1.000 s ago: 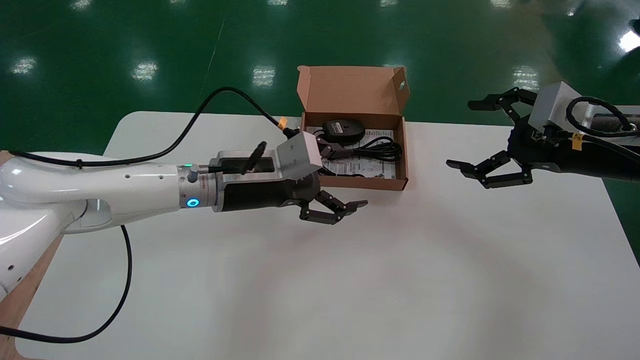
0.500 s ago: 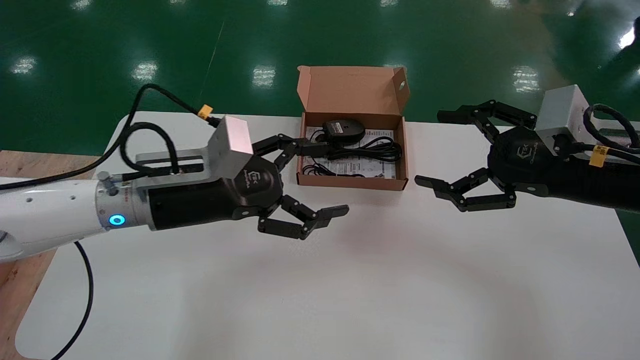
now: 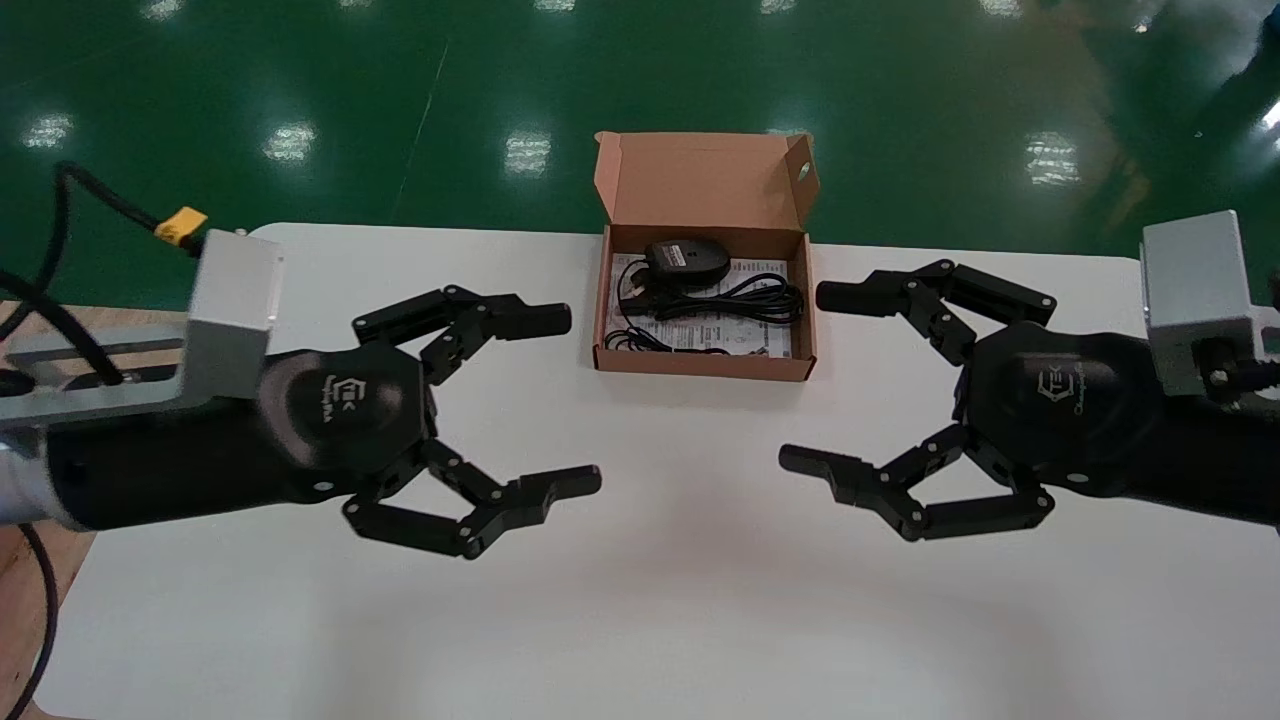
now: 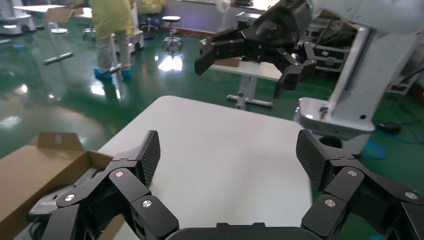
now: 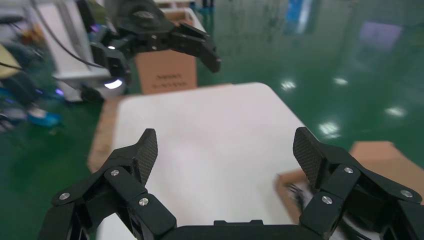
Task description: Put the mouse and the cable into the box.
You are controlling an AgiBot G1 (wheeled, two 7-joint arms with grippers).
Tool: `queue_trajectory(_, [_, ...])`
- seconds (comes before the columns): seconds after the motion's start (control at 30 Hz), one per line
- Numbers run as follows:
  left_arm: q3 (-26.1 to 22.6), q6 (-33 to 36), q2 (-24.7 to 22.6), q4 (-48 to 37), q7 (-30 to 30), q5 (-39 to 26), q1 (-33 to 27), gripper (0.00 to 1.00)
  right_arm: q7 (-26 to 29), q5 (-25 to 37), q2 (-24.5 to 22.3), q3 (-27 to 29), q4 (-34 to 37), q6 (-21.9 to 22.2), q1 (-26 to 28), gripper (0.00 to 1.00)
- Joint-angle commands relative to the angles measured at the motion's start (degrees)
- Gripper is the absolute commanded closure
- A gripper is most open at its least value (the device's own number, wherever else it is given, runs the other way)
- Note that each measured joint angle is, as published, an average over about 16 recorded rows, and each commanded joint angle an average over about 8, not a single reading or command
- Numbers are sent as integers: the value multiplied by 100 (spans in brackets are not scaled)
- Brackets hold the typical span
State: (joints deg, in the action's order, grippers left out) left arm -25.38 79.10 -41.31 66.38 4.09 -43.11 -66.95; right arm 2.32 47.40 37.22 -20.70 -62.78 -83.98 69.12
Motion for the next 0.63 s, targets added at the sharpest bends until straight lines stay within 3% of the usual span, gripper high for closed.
queue_trajectory(0.03, [216,152,145,166,154,29,124,0,186,-122,-48,103,-238,-38,-166,0])
queue_trajectory(0.33, [1026,714,676,782,694,130,575,0,889,-599,-236,505,-1164,-190,-811,0])
queue_trajectory(0.63, [1122,777,732,847,726,141,624,0,951,-689,-271,577,-1295,-215,-913,0])
